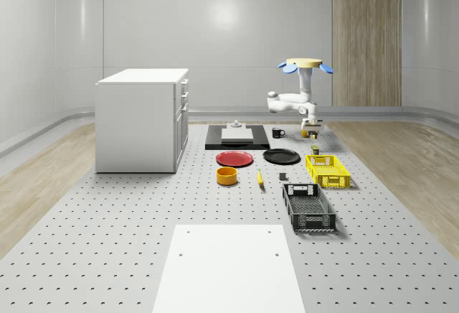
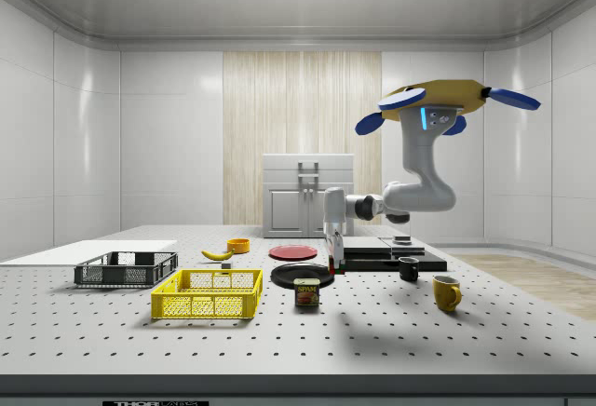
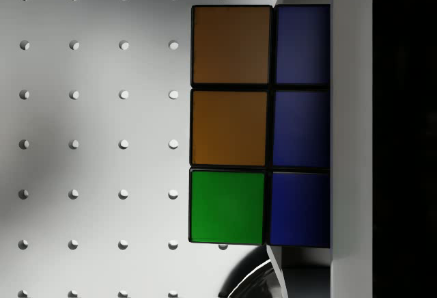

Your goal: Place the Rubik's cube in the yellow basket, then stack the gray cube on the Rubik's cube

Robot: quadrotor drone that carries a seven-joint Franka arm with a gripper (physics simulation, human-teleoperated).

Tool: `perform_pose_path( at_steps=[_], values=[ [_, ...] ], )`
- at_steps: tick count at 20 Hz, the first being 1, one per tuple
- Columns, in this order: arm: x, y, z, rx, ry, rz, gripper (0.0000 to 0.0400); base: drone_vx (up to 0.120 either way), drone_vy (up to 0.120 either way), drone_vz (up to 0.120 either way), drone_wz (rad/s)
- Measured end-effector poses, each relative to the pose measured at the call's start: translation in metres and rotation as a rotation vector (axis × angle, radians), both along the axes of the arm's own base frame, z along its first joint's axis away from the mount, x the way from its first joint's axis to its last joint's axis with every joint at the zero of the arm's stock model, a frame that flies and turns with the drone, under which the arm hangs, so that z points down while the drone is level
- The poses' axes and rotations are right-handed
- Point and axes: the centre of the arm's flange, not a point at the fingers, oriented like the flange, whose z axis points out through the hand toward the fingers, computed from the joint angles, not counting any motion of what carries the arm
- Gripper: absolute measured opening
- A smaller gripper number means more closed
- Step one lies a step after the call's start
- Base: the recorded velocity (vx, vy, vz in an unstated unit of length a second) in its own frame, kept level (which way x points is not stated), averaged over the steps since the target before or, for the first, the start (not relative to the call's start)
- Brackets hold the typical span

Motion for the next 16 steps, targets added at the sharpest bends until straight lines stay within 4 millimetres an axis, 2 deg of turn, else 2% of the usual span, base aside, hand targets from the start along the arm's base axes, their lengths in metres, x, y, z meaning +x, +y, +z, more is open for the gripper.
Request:
perform_pose_path(
  at_steps=[16],
  values=[
    [0.0000, 0.0000, 0.0000, 0.000, 0.000, 0.000, 0.0322, 0.120, 0.000, 0.000, 0.000]
  ],
)
